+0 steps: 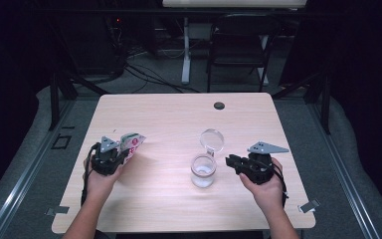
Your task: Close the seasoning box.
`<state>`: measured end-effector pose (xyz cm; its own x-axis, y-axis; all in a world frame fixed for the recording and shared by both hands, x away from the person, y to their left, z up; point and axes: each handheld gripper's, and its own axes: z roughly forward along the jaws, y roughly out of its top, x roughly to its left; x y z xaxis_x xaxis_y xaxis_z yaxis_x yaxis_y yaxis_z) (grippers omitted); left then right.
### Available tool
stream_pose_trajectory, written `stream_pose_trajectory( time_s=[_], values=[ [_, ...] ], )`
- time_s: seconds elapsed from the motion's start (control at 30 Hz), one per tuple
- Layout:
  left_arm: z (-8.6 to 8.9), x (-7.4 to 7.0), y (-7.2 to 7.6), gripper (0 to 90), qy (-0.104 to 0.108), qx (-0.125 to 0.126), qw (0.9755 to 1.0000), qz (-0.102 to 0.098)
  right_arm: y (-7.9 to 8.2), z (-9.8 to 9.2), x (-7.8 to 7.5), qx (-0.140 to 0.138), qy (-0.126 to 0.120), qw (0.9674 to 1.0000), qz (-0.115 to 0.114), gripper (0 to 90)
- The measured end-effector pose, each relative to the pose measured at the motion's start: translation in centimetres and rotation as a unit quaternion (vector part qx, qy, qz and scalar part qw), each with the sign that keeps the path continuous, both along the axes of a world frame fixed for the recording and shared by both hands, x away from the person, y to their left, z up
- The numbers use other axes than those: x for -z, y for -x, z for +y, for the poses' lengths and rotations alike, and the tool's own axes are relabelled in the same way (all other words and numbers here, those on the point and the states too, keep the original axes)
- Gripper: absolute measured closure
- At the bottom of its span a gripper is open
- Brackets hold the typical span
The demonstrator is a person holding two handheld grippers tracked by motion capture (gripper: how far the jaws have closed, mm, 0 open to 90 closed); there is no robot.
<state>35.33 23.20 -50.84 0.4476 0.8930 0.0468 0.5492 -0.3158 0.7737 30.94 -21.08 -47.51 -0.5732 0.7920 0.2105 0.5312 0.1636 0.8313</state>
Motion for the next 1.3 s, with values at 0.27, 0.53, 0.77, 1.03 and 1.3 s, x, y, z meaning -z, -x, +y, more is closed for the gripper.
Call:
stream_pose_trajectory(
  time_s=[0.27, 0.53, 0.77, 1.03, 1.3],
  values=[
    [0.8, -0.3, 0.0, 90.0, 0.007, -0.002, 1.0000, -0.005, -0.2, 0.1, 0.1, -0.002, -0.003, 1.0000, 0.001, 74.4],
    [1.7, -1.1, -0.3, 90.0, 0.009, -0.015, 0.9997, -0.017, -0.4, 0.2, 0.3, -0.002, -0.003, 1.0000, 0.006, 73.5],
    [3.1, -3.0, -1.1, 90.0, 0.008, -0.028, 0.9993, -0.022, -0.4, 0.1, 0.4, 0.001, -0.006, 1.0000, 0.007, 73.4],
    [3.8, -4.8, -2.0, 90.0, 0.006, -0.036, 0.9989, -0.030, -0.5, 0.0, 0.3, 0.002, -0.007, 0.9999, 0.009, 73.4],
    [3.9, -6.2, -2.0, 90.0, 0.003, -0.030, 0.9988, -0.038, -0.5, -0.2, 0.3, 0.002, -0.009, 0.9999, 0.007, 73.3]
  ],
)
